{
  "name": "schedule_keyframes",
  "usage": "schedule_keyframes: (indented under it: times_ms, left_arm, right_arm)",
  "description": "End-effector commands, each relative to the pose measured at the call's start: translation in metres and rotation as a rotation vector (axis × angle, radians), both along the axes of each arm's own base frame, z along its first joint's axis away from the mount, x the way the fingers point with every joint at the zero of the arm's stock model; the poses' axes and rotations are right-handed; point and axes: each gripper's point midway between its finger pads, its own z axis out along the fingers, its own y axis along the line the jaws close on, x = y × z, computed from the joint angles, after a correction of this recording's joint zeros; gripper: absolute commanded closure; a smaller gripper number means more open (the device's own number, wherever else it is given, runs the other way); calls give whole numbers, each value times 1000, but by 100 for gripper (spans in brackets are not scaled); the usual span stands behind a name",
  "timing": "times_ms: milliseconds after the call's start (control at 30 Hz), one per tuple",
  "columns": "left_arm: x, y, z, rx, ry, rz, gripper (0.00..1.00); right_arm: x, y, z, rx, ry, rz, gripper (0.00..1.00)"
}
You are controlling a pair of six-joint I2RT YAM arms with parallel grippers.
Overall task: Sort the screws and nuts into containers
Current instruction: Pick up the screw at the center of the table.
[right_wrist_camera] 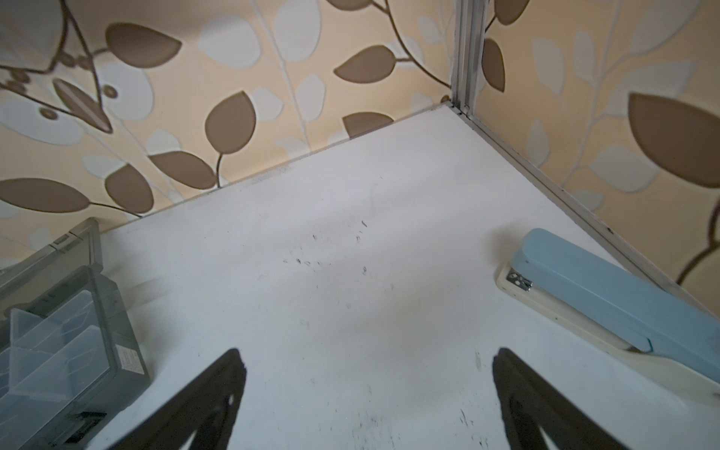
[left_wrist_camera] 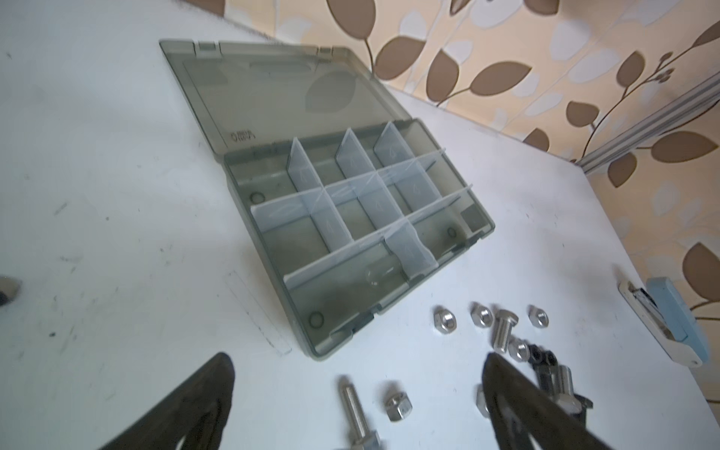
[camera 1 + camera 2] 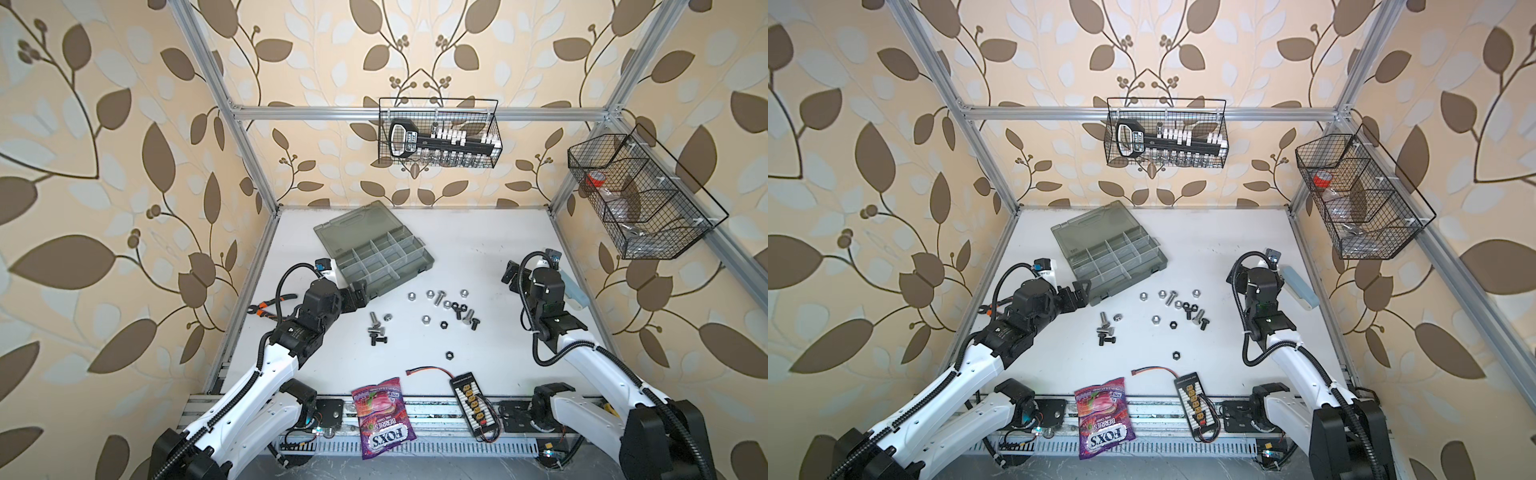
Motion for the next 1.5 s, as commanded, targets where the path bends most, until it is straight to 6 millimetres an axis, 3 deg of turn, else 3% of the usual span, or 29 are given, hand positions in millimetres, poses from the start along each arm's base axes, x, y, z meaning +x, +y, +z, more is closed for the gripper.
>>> schedule_keyframes:
  times_ms: [0,233,400,900,1200,1467]
  left_arm:
    - [-12,-12,-18,23,123,-1,1]
    - [-18,-43,-40,140,222,-74,1]
    - [-17,-43,-61,176,280,-59,1]
    - [-14,-52,-87,276,393,-47,2]
    - [-6,-61,-98,265,452,-11,10]
    - [-7,-57,-108,281,497,37,25]
  right_arm:
    - [-4,-2,0,8,46,-22,0]
    - [-6,3,-1,16,56,10,0]
    - [-8,7,-1,26,66,32,0]
    - [-10,1,-2,23,64,-4,0]
    - [-13,3,9,32,15,11,0]
    - [-10,6,7,37,24,24,0]
